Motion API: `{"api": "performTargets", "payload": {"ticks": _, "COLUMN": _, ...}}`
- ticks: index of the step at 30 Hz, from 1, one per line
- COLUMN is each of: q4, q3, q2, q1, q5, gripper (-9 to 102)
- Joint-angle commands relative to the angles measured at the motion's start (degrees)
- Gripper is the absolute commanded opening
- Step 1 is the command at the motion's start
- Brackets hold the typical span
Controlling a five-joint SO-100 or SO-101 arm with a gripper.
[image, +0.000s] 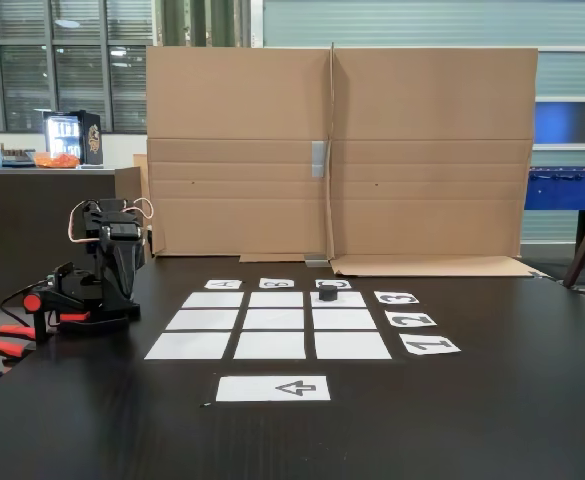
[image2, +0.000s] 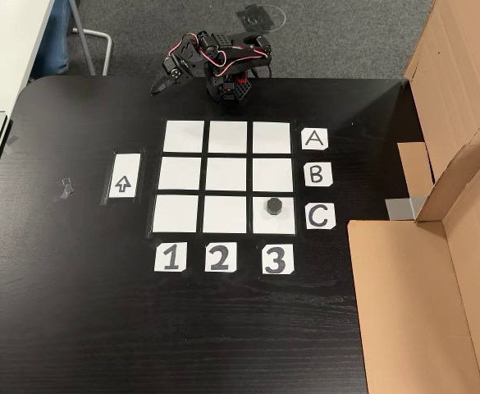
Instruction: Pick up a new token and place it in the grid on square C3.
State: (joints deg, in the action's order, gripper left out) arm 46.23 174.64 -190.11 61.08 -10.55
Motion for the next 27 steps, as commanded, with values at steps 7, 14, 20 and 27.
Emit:
{"api": "performTargets", "payload": {"ticks": 7, "q4": 0.44, "q3": -0.18, "q2": -0.35, "q1": 0.00, "q5": 0.62, "gripper": 1}}
{"api": "performTargets", "payload": {"ticks": 14, "q4": 0.53, "q3": -0.18, "q2": -0.35, "q1": 0.00, "q5": 0.62, "gripper": 1}}
{"api": "performTargets", "payload": {"ticks": 20, "q4": 1.05, "q3": -0.18, "q2": -0.35, "q1": -0.09, "q5": 0.70, "gripper": 1}}
{"api": "performTargets", "payload": {"ticks": 27, "q4": 1.05, "q3": -0.18, "q2": -0.35, "q1": -0.09, "q5": 0.70, "gripper": 1}}
